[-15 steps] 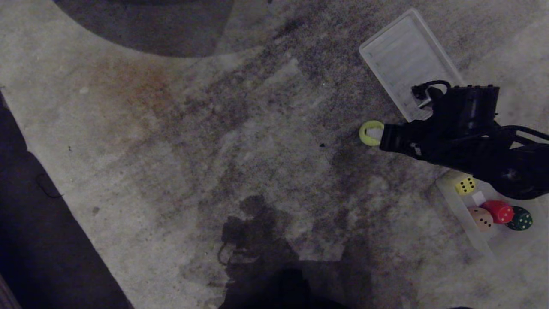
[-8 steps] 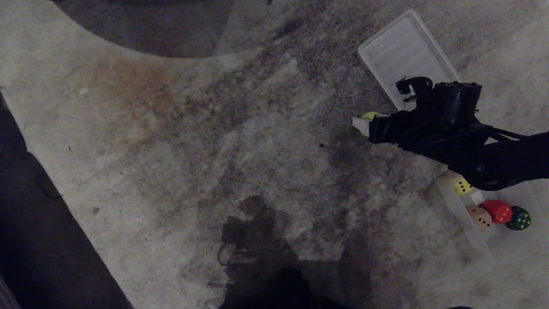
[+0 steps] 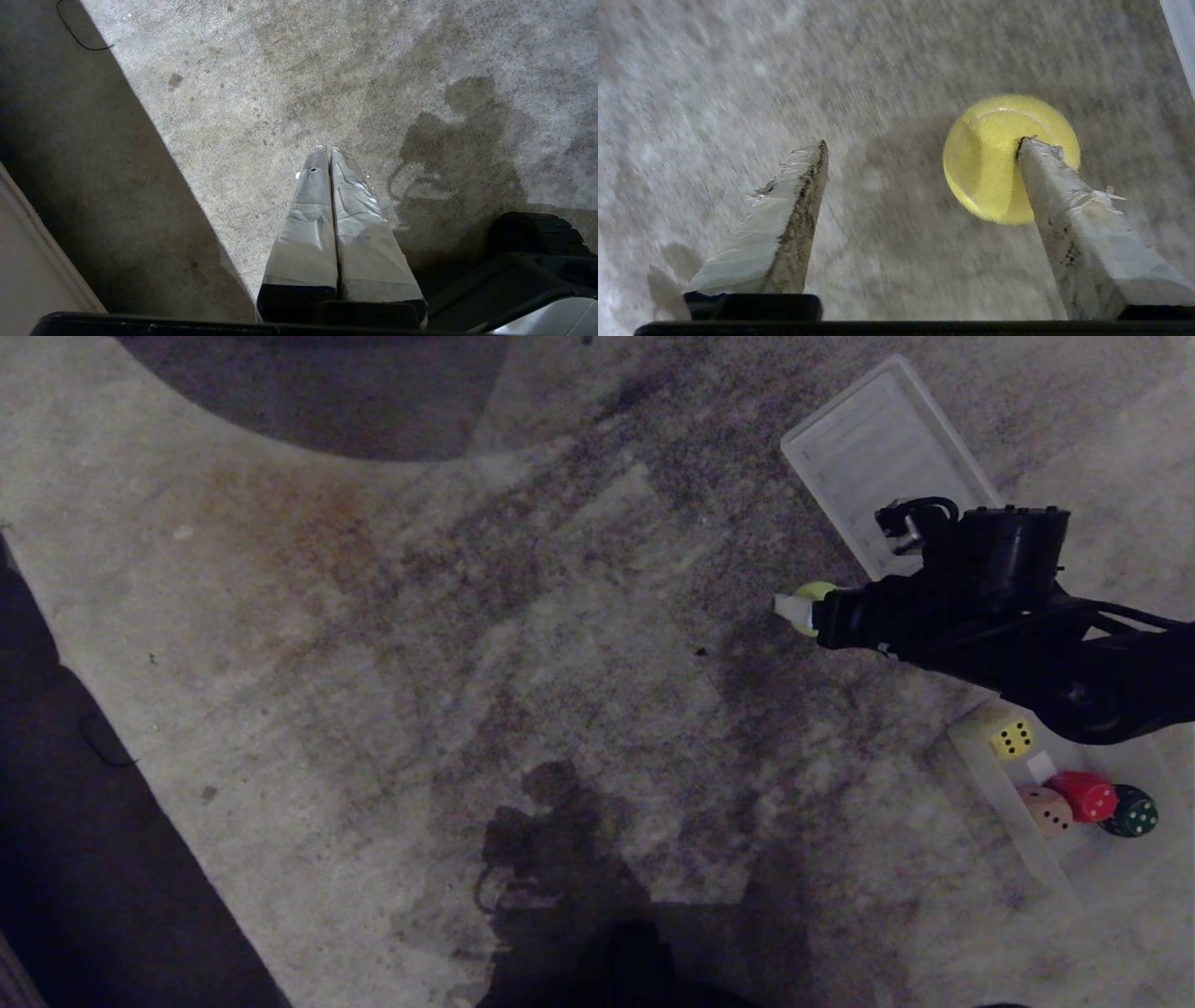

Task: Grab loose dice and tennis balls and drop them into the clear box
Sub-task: Pick up the ball on the floor

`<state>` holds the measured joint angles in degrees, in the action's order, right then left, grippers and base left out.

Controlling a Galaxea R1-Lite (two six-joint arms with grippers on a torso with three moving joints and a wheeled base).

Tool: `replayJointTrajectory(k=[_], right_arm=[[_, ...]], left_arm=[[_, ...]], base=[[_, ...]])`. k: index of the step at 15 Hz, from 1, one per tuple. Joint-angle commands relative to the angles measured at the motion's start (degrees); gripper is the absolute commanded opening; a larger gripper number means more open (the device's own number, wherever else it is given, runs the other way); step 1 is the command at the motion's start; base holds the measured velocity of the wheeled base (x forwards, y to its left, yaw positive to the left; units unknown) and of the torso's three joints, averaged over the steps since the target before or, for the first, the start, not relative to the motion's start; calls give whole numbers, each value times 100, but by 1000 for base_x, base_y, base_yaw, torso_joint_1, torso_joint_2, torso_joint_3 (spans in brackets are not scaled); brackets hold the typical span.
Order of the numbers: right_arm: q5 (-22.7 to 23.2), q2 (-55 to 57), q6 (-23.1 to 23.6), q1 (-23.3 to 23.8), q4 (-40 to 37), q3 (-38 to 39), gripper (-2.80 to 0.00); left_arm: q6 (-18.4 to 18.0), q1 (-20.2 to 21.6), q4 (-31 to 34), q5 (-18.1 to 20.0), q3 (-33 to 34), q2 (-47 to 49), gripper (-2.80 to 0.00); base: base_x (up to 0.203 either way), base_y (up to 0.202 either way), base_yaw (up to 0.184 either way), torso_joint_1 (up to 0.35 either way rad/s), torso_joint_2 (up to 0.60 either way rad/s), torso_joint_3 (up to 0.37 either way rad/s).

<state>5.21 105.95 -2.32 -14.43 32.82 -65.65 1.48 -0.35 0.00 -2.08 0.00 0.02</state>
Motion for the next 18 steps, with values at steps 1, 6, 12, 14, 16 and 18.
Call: replayJointTrajectory(k=[1,6,12,14,16,18], right_arm=[[16,-274,3,-7,-65,-1,0],[-11,-298,136,59,-195,8,0],[-21,119,440,160,-179,-11,0],[-14,231,460,169,-84,-46,0],[-42,455,458,174,-45,-106,0],[-60,673,452,178,303,-137,0]], left_arm=[[2,0,0,-2,9,6,-280],[2,0,0,-2,9,6,-280],[2,0,0,-2,9,6,-280],[2,0,0,-2,9,6,-280],[2,0,0,-2,9,6,-280],[2,0,0,-2,9,6,-280]], base=[[0,0,0,0,0,0],[0,0,0,0,0,0],[0,0,0,0,0,0],[0,0,0,0,0,0],[0,0,0,0,0,0],[0,0,0,0,0,0]])
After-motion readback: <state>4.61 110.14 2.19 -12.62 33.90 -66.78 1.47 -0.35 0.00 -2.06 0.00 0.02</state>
